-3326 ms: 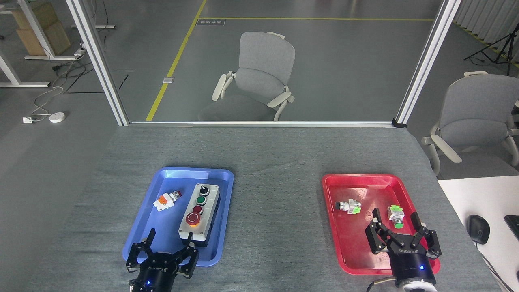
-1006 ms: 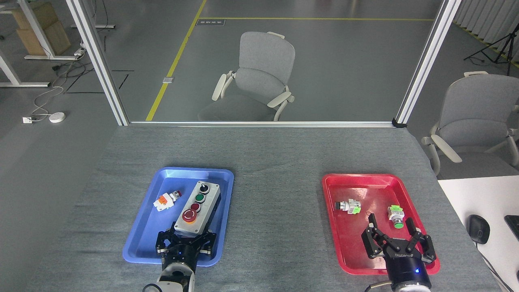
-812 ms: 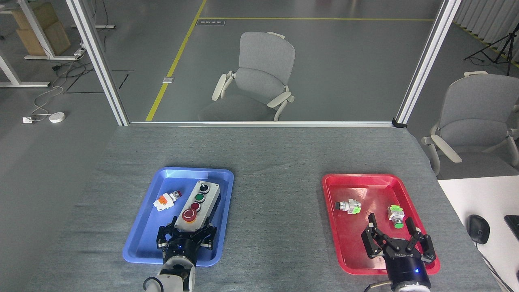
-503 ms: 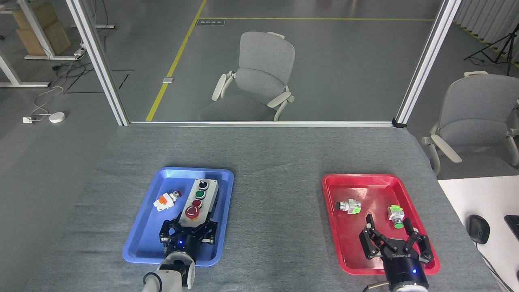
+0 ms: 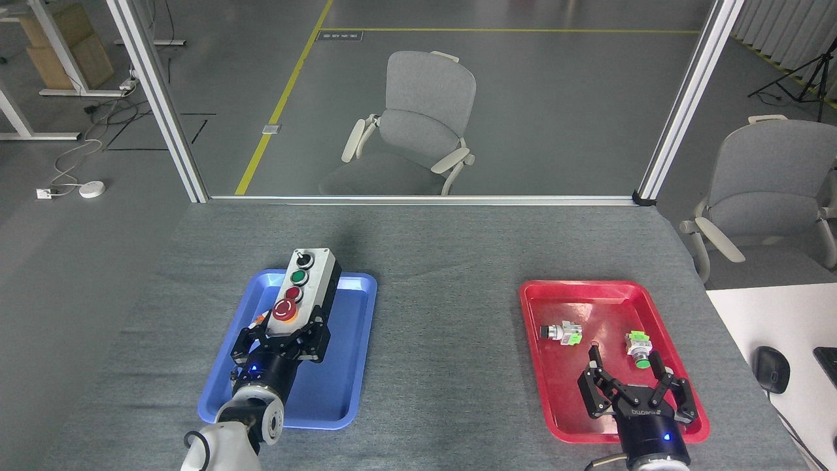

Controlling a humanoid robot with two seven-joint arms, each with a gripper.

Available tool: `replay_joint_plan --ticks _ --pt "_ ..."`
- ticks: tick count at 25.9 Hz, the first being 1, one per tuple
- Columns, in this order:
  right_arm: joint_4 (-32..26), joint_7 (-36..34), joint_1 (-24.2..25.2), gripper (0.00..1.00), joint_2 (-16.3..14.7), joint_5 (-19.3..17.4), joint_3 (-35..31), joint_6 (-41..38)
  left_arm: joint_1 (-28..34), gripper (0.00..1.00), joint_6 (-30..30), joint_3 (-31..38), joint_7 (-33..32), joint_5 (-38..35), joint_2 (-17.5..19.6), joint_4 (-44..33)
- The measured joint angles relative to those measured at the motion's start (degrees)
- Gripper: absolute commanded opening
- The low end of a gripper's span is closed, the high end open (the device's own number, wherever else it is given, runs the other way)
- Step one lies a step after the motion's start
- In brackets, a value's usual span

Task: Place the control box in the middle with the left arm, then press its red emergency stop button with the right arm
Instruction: 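Lift the box with the left gripper and carry it between the trays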

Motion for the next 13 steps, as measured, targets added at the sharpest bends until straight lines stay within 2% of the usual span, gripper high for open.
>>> replay_joint_plan --ticks 3,6,13 --pt "0.08 0.0 0.02 0.99 -0.06 0.05 0.0 0.24 1.72 0.0 0.65 -0.96 -0.12 0.45 -0.74 -4.91" --pt "0.18 -0.01 0.05 0.99 -0.08 0.07 0.01 0.31 2.79 0.0 1.96 -4.54 -0.63 0.01 -3.47 -7.77" --pt "0.21 -0.03 0.24 0.99 -0.24 0.08 0.01 0.39 2.34 0.0 9.1 -17.57 -1.3 -1.19 -6.64 -6.46"
